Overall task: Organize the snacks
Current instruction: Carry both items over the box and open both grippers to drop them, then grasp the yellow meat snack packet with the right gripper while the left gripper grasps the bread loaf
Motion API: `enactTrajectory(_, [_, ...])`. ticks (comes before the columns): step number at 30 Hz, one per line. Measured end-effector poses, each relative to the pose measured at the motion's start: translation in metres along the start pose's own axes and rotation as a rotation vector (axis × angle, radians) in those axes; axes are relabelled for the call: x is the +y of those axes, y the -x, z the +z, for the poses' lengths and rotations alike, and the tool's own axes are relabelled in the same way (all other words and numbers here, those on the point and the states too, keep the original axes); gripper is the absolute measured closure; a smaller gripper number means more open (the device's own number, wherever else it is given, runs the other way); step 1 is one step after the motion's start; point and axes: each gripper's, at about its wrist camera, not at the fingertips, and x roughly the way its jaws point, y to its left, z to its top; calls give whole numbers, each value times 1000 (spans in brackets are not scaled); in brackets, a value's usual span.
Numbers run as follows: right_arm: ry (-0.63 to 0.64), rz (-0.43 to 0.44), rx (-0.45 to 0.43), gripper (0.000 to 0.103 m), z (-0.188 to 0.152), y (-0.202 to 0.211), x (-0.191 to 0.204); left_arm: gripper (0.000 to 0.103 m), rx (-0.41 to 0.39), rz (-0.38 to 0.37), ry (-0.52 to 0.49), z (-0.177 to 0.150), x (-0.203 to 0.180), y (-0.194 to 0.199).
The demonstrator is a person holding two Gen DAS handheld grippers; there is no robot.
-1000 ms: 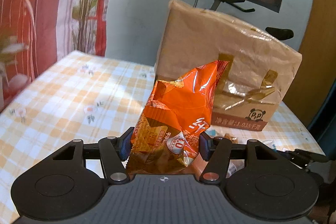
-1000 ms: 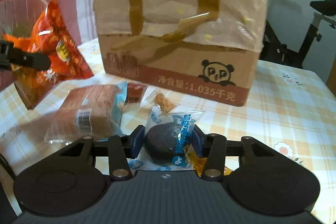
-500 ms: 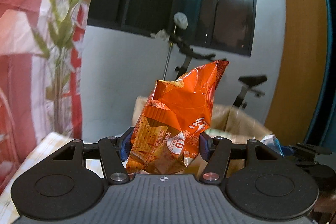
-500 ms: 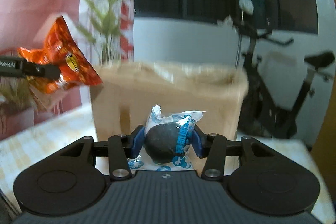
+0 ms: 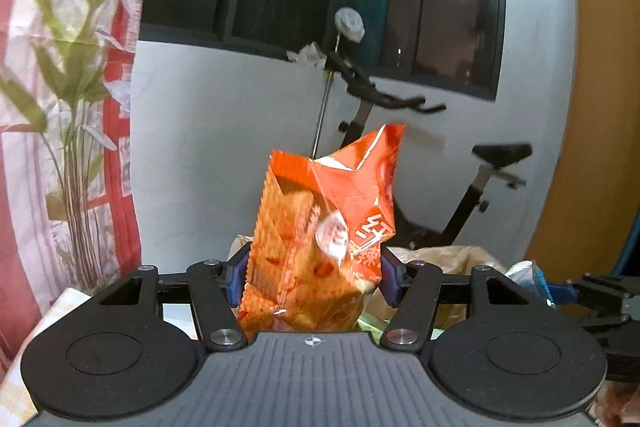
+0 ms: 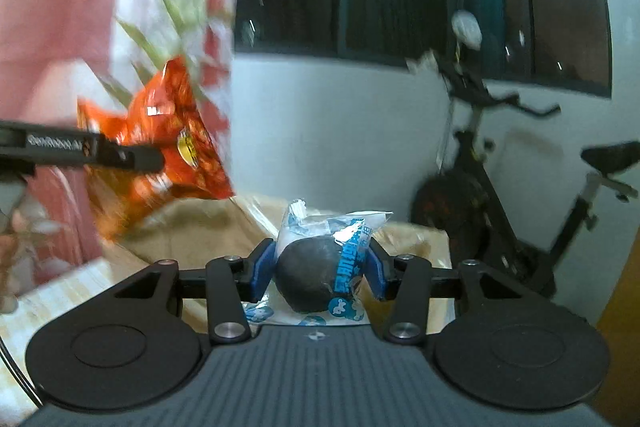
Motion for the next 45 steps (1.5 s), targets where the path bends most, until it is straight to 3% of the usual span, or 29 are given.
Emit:
enactTrajectory(3, [-32, 0, 65, 54, 1, -20, -6, 39, 33, 3, 1, 0, 0, -19])
enactTrajectory(11, [-39, -1, 110, 53, -5, -46, -11, 36, 160, -48, 57, -9, 7, -47])
enactTrajectory(15, [-62, 17, 123, 52, -6, -47, -13, 16, 160, -20, 53, -14, 10, -44])
enactTrajectory(19, [-53, 12, 115, 46, -5, -41, -11, 15, 146, -4, 43, -11, 11, -33])
enactTrajectory(29, [-57, 40, 47, 46, -1, -2, 5, 15, 106, 6, 16, -13, 17, 28])
enactTrajectory(36, [-45, 82, 15, 46, -16, 35, 21, 16, 100, 20, 25, -41, 26, 77])
enactTrajectory(40, [-35, 104, 8, 46, -29, 56, 30, 16, 132, 57, 14, -63, 25, 94])
enactTrajectory(45, [8, 125, 13, 46, -54, 79, 38, 16, 174, 51, 74, -95, 24, 105])
